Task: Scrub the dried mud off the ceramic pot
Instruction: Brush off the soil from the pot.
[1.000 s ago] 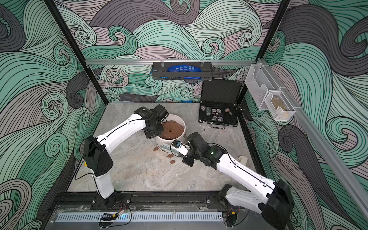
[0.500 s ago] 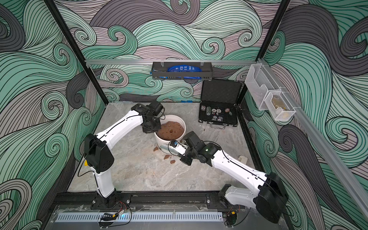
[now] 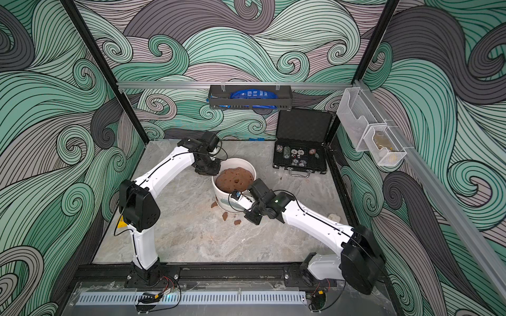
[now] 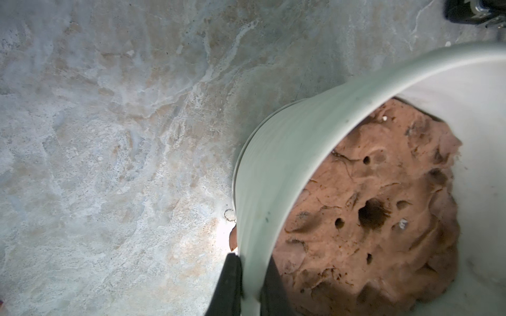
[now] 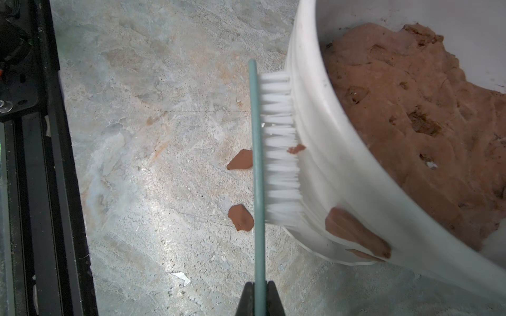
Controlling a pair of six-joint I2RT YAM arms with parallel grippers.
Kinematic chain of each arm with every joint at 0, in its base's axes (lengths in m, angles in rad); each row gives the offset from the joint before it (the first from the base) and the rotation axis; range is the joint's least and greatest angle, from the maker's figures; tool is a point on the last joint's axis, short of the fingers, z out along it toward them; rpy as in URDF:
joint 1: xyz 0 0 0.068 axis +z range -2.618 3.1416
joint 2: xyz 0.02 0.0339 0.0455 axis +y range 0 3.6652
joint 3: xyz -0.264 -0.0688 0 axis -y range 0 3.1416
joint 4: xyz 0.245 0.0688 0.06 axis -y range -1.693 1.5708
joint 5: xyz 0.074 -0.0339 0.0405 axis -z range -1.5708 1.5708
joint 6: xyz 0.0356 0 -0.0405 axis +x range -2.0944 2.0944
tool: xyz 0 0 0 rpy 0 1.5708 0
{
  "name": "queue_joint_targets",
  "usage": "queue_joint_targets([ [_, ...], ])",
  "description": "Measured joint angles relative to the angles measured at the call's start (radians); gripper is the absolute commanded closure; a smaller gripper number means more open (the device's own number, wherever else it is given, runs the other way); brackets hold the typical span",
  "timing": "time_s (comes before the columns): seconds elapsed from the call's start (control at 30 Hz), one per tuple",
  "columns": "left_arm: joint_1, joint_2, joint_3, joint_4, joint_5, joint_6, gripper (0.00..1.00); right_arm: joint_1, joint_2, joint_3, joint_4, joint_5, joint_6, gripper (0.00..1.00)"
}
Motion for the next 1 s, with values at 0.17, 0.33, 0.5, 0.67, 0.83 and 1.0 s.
queue_joint_targets([
  [0.17,0.007,0.002,0.000,0.005,0.019,0.018,0.89,0.004,0.042,0.003,-0.010,0.011,0.030,1.00],
  [0.33,0.015,0.003,0.001,0.010,0.035,0.031,0.89,0.010,0.057,0.003,-0.015,0.013,0.048,1.00],
  [0.5,0.031,0.005,0.002,0.014,0.068,0.050,0.89,0.054,0.074,0.010,-0.045,0.053,0.053,1.00],
  [0.67,0.047,0.007,0.002,0.017,0.104,0.072,0.89,0.103,0.130,0.026,-0.114,0.108,0.050,1.00],
  [0.83,0.055,0.009,0.002,0.017,0.126,0.090,0.89,0.135,0.087,0.038,-0.158,0.112,0.044,1.00],
  [1.0,0.062,0.015,0.010,0.019,0.132,0.128,0.89,0.139,-0.025,0.070,-0.155,0.108,0.037,1.00],
])
